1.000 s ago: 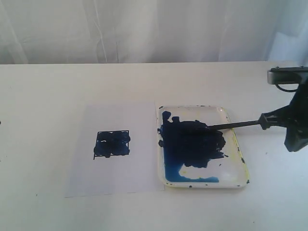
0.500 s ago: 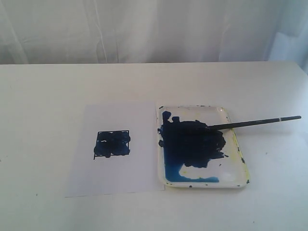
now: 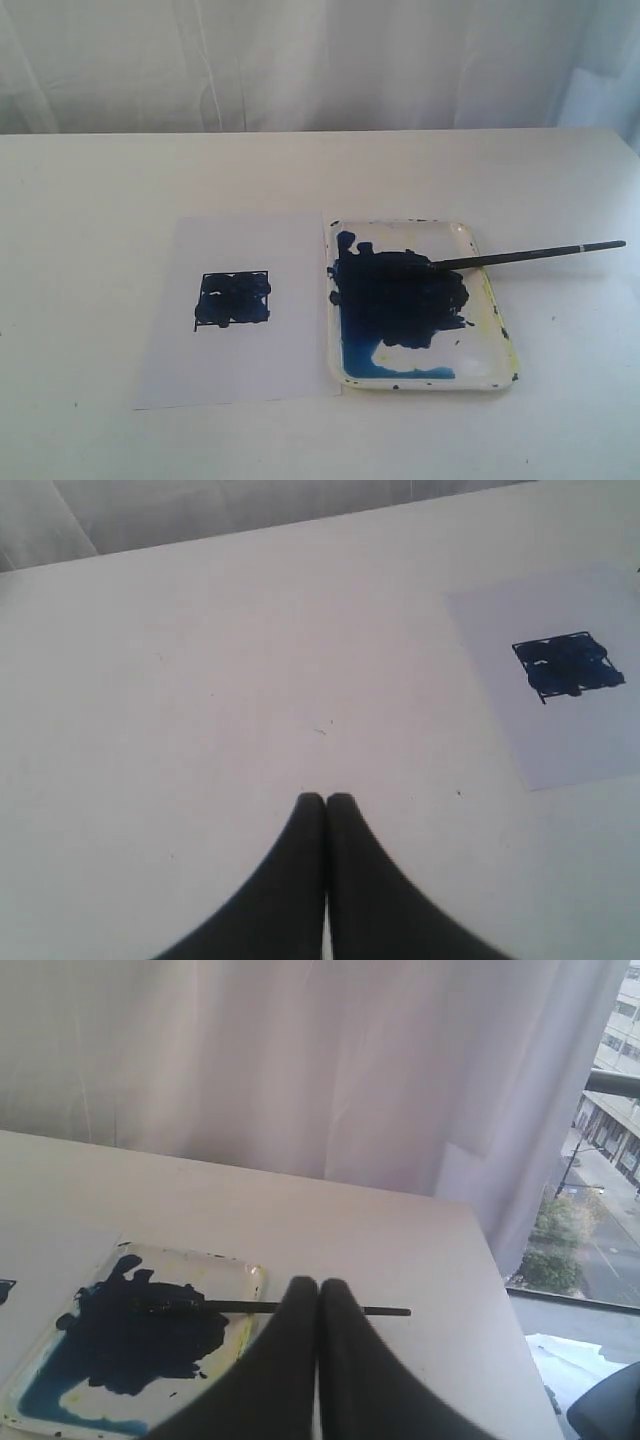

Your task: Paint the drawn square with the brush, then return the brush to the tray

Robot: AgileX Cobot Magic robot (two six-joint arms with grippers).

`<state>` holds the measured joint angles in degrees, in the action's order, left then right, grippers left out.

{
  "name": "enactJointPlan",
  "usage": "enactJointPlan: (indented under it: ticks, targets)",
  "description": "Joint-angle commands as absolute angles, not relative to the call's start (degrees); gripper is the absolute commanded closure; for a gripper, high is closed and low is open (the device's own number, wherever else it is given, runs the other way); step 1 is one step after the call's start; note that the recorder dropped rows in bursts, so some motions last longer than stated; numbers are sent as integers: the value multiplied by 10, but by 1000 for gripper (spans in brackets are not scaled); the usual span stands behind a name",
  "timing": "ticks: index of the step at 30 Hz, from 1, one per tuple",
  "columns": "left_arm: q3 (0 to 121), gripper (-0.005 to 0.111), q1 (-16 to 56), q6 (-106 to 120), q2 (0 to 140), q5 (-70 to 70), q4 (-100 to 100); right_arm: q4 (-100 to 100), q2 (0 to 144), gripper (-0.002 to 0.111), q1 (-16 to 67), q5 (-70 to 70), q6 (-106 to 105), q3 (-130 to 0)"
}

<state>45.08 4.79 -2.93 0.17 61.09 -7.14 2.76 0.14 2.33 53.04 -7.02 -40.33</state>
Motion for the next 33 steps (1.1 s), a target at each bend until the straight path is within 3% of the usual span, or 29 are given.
enactJointPlan:
  ticks: [1, 6, 18, 31, 33]
  targets:
    - [399, 107, 48, -27, 0, 592, -66, 29, 0, 108, 22, 463, -74, -353]
    - [338, 107, 48, -28, 0, 529, -66, 25, 0, 108, 22, 442, -74, -295]
    - [140, 107, 48, -69, 0, 159, -55, 30, 0, 108, 22, 268, -74, -210]
    - [0, 107, 48, -68, 0, 4, -54, 12, 0, 108, 22, 121, -77, -79]
    - [0, 107, 48, -68, 0, 29, -54, 12, 0, 108, 22, 99, -77, -55]
